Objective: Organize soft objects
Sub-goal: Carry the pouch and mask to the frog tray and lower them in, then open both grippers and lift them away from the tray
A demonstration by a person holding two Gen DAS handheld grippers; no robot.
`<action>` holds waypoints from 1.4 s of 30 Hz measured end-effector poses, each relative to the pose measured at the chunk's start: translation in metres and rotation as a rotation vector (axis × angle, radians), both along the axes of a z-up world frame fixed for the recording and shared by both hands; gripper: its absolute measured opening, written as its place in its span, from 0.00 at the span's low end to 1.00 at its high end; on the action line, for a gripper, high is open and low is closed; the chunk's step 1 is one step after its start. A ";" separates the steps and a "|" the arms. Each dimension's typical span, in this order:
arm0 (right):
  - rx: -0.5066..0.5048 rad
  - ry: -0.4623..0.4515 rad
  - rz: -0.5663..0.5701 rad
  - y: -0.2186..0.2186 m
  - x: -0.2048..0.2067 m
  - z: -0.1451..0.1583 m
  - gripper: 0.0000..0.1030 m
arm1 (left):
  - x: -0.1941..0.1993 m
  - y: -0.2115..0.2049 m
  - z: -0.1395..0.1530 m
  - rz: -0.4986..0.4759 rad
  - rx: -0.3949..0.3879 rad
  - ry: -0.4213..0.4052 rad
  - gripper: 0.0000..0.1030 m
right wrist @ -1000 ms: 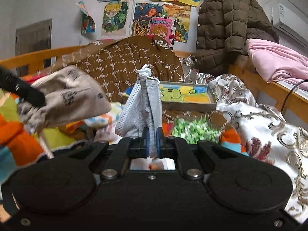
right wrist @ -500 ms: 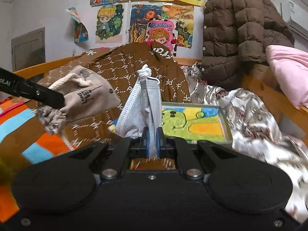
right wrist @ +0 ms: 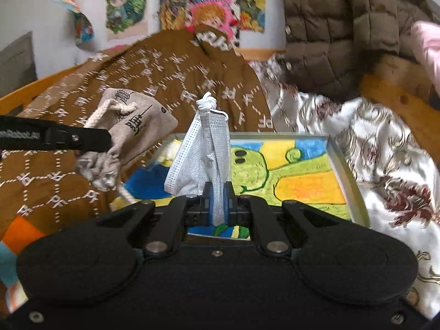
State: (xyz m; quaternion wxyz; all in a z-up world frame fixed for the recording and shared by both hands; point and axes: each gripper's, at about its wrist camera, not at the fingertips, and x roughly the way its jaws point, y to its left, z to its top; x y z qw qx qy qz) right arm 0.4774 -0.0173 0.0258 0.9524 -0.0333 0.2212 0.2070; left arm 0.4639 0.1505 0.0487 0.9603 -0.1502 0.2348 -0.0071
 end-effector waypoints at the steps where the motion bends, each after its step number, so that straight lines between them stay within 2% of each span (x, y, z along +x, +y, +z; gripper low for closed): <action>1: 0.001 0.019 -0.009 -0.001 0.007 -0.001 0.02 | 0.007 0.001 -0.006 0.006 -0.011 0.005 0.12; 7: -0.009 0.126 -0.057 0.014 0.049 -0.015 0.02 | 0.043 0.007 -0.042 0.014 -0.055 0.113 0.12; 15: -0.040 0.227 -0.090 0.021 0.091 -0.045 0.04 | 0.059 0.011 -0.070 -0.010 -0.071 0.192 0.14; 20: -0.079 0.238 -0.101 0.029 0.102 -0.058 0.09 | 0.061 0.013 -0.074 0.012 -0.057 0.238 0.21; 22: -0.086 0.231 -0.101 0.032 0.102 -0.060 0.16 | 0.059 0.015 -0.073 0.015 -0.052 0.246 0.31; 25: -0.097 0.207 -0.098 0.034 0.092 -0.057 0.25 | 0.052 0.016 -0.068 0.021 -0.057 0.237 0.46; 26: -0.097 0.196 -0.101 0.034 0.089 -0.056 0.31 | 0.049 0.017 -0.065 0.025 -0.060 0.232 0.46; 30: -0.085 0.159 -0.100 0.029 0.071 -0.039 0.40 | 0.033 0.018 -0.054 0.034 -0.067 0.195 0.57; 34: -0.055 0.099 -0.102 0.021 0.050 -0.018 0.53 | 0.008 0.017 -0.035 0.042 -0.031 0.112 0.65; 37: -0.020 0.043 -0.114 0.016 0.032 0.000 0.66 | -0.014 0.016 -0.017 0.045 0.006 0.051 0.67; 39: 0.010 0.011 -0.128 0.010 0.018 0.012 0.78 | -0.031 0.016 -0.003 0.055 0.021 -0.001 0.72; 42: 0.039 -0.040 -0.120 0.007 -0.002 0.029 0.89 | -0.052 0.016 0.015 0.072 0.028 -0.067 0.78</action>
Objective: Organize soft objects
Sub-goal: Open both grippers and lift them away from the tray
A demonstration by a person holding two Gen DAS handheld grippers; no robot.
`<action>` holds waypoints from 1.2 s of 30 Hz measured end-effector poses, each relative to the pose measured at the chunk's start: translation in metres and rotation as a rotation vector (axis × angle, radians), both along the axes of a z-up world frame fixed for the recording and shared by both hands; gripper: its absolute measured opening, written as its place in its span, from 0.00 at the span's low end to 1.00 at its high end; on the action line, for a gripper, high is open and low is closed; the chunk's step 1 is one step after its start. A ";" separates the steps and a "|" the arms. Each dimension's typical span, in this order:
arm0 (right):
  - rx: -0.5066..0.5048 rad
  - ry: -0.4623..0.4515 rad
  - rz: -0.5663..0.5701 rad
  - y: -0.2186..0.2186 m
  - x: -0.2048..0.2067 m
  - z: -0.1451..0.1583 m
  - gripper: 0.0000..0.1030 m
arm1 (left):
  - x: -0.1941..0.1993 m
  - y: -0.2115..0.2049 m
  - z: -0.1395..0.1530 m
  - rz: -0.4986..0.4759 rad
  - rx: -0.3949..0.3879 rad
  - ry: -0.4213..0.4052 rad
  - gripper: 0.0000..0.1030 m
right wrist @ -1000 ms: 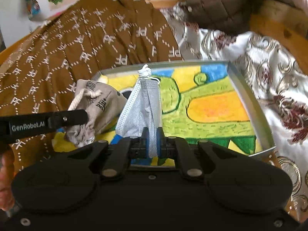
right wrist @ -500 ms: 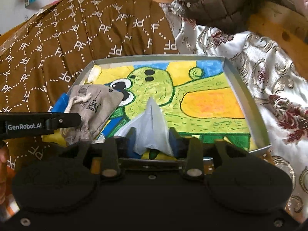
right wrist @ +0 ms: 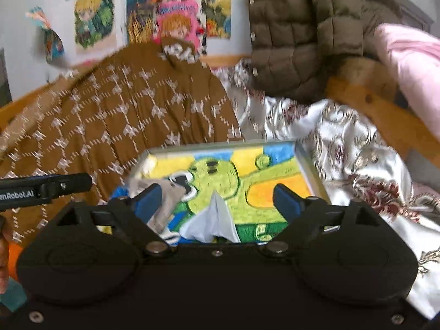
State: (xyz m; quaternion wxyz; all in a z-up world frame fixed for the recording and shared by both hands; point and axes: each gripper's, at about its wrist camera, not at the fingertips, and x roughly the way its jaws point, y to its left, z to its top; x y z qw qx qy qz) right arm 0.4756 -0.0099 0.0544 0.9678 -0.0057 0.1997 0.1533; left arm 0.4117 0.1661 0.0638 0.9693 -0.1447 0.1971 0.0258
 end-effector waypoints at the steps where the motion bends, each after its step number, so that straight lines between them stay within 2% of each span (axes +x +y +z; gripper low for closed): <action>1: 0.003 -0.018 0.004 -0.002 -0.006 0.005 0.91 | -0.005 0.000 0.004 -0.007 -0.002 -0.013 0.80; 5: 0.030 -0.097 0.022 -0.007 -0.039 0.026 0.99 | -0.033 -0.005 0.017 -0.008 0.013 -0.076 0.88; 7: 0.050 -0.131 0.030 -0.008 -0.056 0.033 0.99 | -0.048 -0.007 0.021 -0.017 0.025 -0.105 0.92; 12: 0.097 -0.209 0.020 -0.022 -0.092 0.048 0.99 | -0.088 -0.014 0.027 -0.023 0.041 -0.160 0.96; 18: 0.128 -0.267 -0.012 -0.043 -0.131 0.051 0.99 | -0.136 -0.016 0.024 -0.005 0.040 -0.204 0.99; 24: 0.124 -0.312 -0.037 -0.061 -0.169 0.037 1.00 | -0.168 -0.022 0.011 -0.025 0.055 -0.196 0.99; 29: 0.091 -0.315 -0.055 -0.069 -0.198 0.012 1.00 | -0.189 -0.030 -0.001 -0.054 0.086 -0.203 0.99; 36: 0.047 -0.297 -0.068 -0.072 -0.234 -0.022 1.00 | -0.208 -0.042 -0.024 -0.132 0.122 -0.157 0.99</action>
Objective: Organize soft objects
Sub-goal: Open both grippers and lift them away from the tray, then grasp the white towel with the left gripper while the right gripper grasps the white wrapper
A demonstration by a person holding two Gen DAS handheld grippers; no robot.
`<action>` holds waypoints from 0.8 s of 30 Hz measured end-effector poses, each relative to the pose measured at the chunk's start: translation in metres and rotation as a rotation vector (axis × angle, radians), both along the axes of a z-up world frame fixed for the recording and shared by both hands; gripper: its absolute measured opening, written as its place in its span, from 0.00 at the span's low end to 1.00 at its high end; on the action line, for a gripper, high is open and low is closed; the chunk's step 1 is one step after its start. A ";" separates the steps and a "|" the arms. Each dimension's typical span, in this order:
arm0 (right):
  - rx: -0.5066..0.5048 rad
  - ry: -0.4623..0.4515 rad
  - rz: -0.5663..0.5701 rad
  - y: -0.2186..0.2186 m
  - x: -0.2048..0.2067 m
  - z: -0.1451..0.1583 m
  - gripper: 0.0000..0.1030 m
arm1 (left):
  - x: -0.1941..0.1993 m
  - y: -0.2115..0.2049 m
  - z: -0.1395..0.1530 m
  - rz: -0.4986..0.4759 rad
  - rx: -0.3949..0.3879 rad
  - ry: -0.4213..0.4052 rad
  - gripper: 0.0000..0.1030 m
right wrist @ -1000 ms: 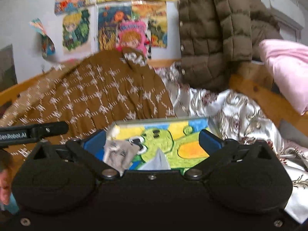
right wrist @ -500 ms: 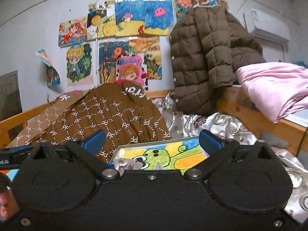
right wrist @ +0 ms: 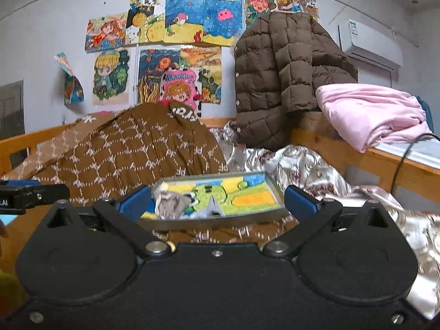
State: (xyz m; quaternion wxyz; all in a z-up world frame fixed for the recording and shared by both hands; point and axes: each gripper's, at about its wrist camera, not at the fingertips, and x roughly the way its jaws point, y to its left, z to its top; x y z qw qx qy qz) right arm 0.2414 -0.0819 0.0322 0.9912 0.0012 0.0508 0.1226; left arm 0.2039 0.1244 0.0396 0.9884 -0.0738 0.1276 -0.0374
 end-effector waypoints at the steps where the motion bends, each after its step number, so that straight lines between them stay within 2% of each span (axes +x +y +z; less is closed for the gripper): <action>1: -0.005 0.004 -0.004 -0.001 -0.006 -0.005 1.00 | -0.002 -0.002 -0.004 -0.014 0.009 0.009 0.99; 13: -0.046 0.133 -0.080 -0.022 -0.066 -0.073 1.00 | -0.015 -0.036 -0.041 -0.231 0.112 0.137 0.99; 20: -0.060 0.263 -0.130 -0.036 -0.065 -0.108 1.00 | -0.012 -0.061 -0.055 -0.405 0.222 0.193 0.99; 24: -0.100 0.311 -0.121 -0.036 -0.062 -0.121 0.99 | -0.006 -0.071 -0.059 -0.459 0.258 0.206 0.99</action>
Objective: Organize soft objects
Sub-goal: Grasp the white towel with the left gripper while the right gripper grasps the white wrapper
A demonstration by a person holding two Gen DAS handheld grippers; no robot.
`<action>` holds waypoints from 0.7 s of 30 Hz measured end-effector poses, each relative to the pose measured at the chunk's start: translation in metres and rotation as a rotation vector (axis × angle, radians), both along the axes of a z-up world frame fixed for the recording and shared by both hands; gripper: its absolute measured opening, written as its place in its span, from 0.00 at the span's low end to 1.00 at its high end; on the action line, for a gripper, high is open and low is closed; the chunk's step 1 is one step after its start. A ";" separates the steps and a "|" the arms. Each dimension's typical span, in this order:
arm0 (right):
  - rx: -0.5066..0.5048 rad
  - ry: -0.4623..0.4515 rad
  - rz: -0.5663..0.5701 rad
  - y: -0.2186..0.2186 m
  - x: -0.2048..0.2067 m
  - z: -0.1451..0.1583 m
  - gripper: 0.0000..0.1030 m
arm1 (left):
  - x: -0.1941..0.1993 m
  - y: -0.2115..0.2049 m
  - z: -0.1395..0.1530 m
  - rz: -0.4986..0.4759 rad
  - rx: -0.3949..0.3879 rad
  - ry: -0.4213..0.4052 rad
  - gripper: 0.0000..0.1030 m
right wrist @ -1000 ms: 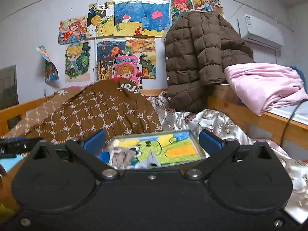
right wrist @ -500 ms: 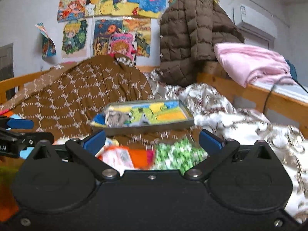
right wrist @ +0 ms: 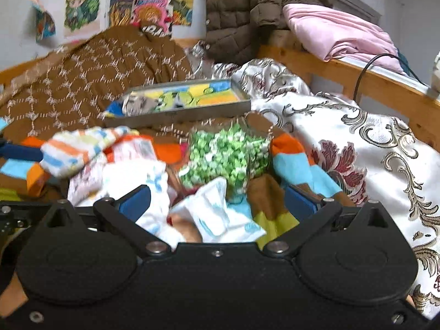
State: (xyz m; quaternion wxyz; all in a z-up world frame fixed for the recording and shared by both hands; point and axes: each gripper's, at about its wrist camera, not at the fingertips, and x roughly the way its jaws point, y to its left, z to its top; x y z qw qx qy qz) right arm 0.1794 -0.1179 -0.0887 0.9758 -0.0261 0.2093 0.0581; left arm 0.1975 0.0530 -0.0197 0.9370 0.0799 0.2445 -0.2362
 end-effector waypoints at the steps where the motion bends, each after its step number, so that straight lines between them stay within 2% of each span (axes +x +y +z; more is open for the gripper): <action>1: -0.009 0.002 0.003 0.001 -0.001 -0.002 0.99 | 0.002 -0.002 0.000 -0.011 0.006 0.003 0.99; 7: -0.024 0.018 0.013 0.009 0.012 0.001 0.99 | 0.007 -0.015 0.000 -0.059 0.053 0.003 0.99; 12: -0.027 0.023 0.013 0.005 0.021 0.023 0.99 | 0.015 -0.021 0.000 -0.054 0.049 0.022 0.99; 21: -0.010 0.017 0.001 -0.003 0.025 0.023 0.99 | 0.031 -0.039 -0.001 -0.098 0.116 0.042 0.99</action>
